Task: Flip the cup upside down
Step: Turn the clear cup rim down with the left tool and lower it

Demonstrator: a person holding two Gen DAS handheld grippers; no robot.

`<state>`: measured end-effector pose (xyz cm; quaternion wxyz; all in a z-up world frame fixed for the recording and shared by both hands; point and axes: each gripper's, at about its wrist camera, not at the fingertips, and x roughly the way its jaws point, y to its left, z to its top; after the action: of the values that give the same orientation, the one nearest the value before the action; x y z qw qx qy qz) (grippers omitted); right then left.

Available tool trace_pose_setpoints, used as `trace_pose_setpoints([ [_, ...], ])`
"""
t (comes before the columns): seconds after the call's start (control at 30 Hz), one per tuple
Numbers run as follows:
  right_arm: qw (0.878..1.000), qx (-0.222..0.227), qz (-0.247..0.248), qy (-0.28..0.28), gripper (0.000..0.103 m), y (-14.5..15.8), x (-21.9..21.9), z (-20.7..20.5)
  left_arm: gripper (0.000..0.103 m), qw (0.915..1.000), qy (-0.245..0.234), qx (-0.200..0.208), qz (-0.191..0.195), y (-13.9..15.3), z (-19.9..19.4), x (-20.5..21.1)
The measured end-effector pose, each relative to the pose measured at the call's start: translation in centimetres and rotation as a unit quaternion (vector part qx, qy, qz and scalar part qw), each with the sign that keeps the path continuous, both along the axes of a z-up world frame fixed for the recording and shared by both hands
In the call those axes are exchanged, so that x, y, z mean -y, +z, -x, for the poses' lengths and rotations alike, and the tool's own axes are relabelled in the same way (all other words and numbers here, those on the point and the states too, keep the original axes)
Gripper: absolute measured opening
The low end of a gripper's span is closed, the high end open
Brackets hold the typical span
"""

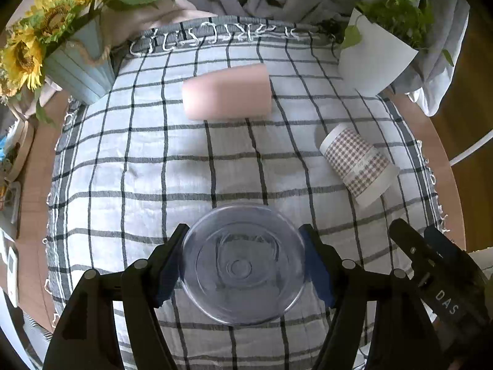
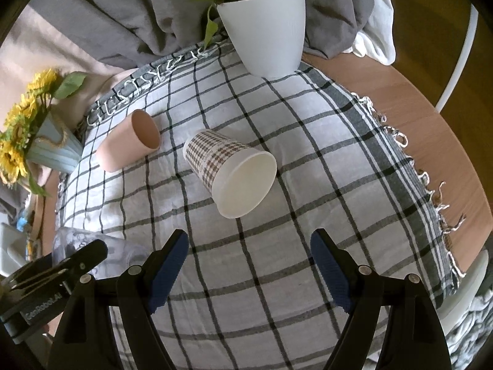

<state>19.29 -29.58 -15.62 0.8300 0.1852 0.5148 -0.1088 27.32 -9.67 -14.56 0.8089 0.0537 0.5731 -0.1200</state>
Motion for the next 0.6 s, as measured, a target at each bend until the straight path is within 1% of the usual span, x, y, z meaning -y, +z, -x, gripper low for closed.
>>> trace_pose_setpoints([
  [0.27,1.000,0.002,-0.003,-0.004,0.082,0.1,0.4,0.2,0.071,0.9999,-0.002,0.004,-0.010,-0.1,-1.1,0.7],
  [0.43,1.000,0.003,-0.009,-0.006,0.082,0.1,0.5,0.1,0.071,1.0000,0.003,-0.001,-0.008,0.0,-1.9,0.8],
  [0.6,1.000,0.009,-0.006,-0.008,0.082,0.6,0.5,0.0,0.071,1.0000,-0.002,-0.003,-0.006,-0.1,-2.0,0.9],
])
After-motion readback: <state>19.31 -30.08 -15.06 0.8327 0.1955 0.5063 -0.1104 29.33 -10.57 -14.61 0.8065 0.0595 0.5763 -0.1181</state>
